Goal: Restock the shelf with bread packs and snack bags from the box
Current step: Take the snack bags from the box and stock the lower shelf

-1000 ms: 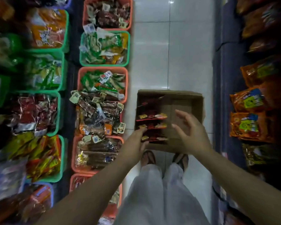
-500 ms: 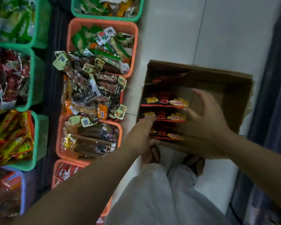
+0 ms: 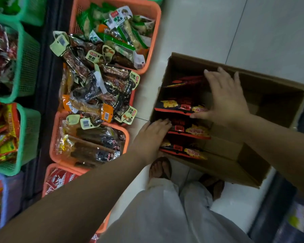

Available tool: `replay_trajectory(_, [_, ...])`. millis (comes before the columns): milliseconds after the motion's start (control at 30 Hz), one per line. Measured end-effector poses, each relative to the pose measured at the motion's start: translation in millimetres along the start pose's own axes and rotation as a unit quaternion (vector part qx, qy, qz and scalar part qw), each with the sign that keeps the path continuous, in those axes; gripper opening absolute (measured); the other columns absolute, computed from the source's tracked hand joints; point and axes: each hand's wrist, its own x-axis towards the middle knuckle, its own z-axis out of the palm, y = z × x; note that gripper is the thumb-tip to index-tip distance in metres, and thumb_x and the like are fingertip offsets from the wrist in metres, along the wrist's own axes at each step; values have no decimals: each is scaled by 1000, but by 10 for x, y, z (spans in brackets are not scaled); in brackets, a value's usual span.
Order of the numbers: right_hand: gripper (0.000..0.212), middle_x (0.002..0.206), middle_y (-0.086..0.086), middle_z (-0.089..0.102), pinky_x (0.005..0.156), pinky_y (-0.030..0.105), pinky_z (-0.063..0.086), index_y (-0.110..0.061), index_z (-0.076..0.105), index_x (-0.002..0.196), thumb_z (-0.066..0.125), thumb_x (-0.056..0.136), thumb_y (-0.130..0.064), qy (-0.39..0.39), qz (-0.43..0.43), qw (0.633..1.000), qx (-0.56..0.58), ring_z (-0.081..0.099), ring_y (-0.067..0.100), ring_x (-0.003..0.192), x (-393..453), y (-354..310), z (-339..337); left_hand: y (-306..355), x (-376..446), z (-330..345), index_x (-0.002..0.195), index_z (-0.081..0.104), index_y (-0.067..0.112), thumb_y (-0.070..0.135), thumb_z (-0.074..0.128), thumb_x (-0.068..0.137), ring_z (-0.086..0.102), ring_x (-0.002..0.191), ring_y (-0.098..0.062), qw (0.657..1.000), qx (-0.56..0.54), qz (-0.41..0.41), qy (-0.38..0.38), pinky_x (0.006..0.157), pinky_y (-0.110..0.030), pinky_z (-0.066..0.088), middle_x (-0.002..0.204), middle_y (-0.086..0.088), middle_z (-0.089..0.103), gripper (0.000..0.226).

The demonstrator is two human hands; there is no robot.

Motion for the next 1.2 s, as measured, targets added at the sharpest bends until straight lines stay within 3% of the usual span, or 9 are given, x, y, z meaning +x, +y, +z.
replay_trajectory(100, [87, 140, 8, 45, 118, 42, 2, -17, 35, 142, 63, 73, -62, 20, -11, 1000, -10, 34, 26, 136, -17, -30, 54, -26, 14, 2, 149, 22, 16, 35, 70, 79, 23, 143, -23, 1000, 8, 4, -15, 113, -32, 15, 158, -4, 22, 87])
replay_trajectory(233, [47, 134, 5, 54, 108, 41, 28, -17, 51, 131, 53, 89, -38, 51, -4, 999, 9, 45, 23, 126, -89, -41, 140, -17, 40, 85, 149, 21, 17, 33, 72, 78, 19, 144, -21, 999, 0, -4, -34, 116, -33, 11, 158, -2, 21, 89])
replay_trajectory(400, [45, 132, 2, 56, 105, 42, 36, -18, 54, 129, 64, 86, -29, 52, 31, 992, 111, 47, 22, 123, -140, 34, 219, -50, 141, 77, 140, 43, 15, 16, 76, 73, 38, 136, -23, 997, -70, -11, 43, 109, -33, 27, 149, -2, 42, 75])
replay_trajectory(600, [32, 122, 1, 61, 100, 39, 47, -19, 65, 118, 66, 86, -20, 52, 83, 958, 271, 55, 18, 115, -196, 11, 250, -99, 182, 58, 128, 59, 21, 18, 73, 77, 51, 125, -20, 983, -167, -55, 59, 103, -28, 37, 134, 0, 57, 53])
replay_trajectory(833, [21, 109, 4, 70, 95, 32, 47, -16, 72, 106, 65, 87, -13, 87, 81, 957, 263, 61, 19, 106, -316, -21, 143, 35, 113, -11, 108, 70, 23, 39, 59, 79, 64, 102, -24, 981, -170, -64, 62, 82, -37, 50, 108, 0, 72, 35])
replay_trajectory(933, [19, 102, 2, 72, 92, 28, 47, -16, 73, 104, 66, 86, -12, 127, 80, 951, 271, 64, 18, 100, -459, -23, -1, 146, 67, -193, 104, 71, 24, 36, 61, 83, 65, 98, -24, 986, -146, -29, 74, 77, -36, 51, 102, 1, 73, 26])
replay_trajectory(1067, [21, 105, 4, 70, 92, 34, 50, -15, 72, 106, 65, 87, -14, 170, 85, 942, 275, 63, 19, 100, -815, -15, -356, 403, -127, -545, 100, 73, 25, 42, 57, 80, 67, 91, -22, 984, -144, 5, 101, 72, -34, 52, 96, 1, 74, 30])
replay_trajectory(1200, [21, 100, -3, 67, 85, 19, 48, -14, 71, 107, 63, 87, -11, 202, 99, 932, 283, 62, 14, 94, -1265, 48, -955, 666, -406, -1042, 98, 73, 27, 35, 64, 78, 69, 87, -19, 978, -169, 8, 119, 71, -34, 53, 92, 4, 75, 24])
